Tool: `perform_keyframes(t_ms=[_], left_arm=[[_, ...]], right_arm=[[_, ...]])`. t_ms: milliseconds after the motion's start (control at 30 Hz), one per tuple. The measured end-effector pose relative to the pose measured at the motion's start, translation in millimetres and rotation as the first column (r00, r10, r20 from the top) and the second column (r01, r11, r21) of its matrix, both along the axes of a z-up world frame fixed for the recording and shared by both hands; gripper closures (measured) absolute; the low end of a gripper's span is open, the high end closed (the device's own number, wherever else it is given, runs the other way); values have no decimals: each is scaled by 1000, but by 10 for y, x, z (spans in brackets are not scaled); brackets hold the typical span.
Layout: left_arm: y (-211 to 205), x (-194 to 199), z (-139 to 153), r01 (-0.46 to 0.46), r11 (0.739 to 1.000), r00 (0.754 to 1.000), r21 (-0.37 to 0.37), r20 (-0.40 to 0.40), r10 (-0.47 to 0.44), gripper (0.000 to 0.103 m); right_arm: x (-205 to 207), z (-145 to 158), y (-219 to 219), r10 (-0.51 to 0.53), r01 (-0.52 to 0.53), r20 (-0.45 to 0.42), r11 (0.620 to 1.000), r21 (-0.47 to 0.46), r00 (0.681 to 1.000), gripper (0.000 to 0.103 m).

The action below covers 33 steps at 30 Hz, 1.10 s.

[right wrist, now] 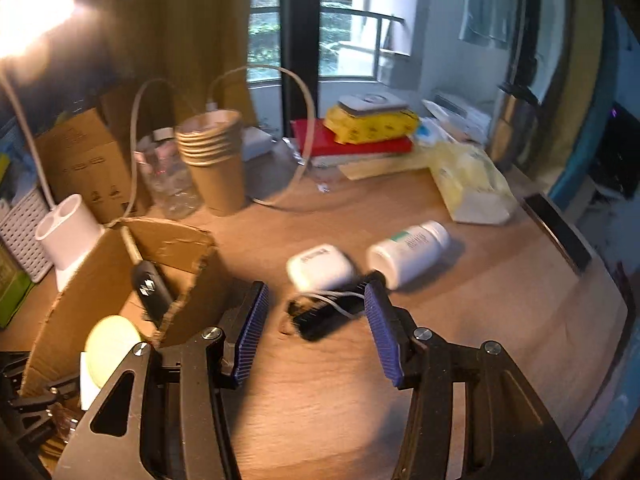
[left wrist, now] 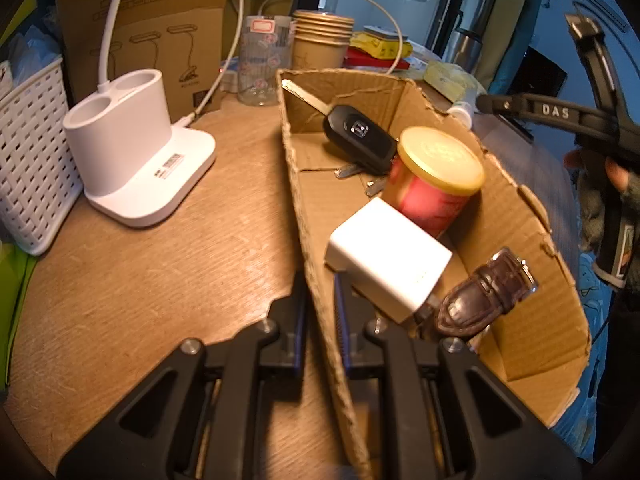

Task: Organize rigid objects
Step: 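Move the open right gripper to the black flashlight, then close the right gripper on the flashlight and lift it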

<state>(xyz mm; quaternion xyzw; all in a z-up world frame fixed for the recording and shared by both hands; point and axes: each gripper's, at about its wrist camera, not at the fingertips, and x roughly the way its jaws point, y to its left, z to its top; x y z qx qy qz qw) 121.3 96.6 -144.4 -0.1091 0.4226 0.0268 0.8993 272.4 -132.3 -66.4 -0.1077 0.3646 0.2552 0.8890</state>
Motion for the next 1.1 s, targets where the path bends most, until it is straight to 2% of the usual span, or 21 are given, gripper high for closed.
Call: perform_keyframes(t_ms=[67, 167, 567, 733, 933, 1100], left_arm=[[0, 1, -1, 0, 1000, 1000, 1, 0, 0, 89], [1, 2, 0, 0, 1000, 1000, 1, 0, 0, 89], [2, 0, 0, 0, 1000, 1000, 0, 0, 0, 89], [2, 0, 0, 0, 1000, 1000, 0, 0, 0, 89], [3, 0, 0, 0, 1000, 1000, 0, 0, 0, 89], [3, 1, -1, 0, 1000, 1000, 0, 0, 0, 89]], right_arm=[[41, -50, -68, -13, 13, -8, 1000, -1, 1000, 49], [92, -134, -119, -38, 38, -15, 999, -3, 999, 42], [359, -372, -262, -152, 156, -85, 987, 38, 985, 42], [408, -451, -186, -137, 150, -148, 985, 82, 979, 42], [415, -549, 34, -124, 132, -157, 990, 47, 980, 42], [437, -656, 56, -134, 143, -179, 989, 42, 975, 41]])
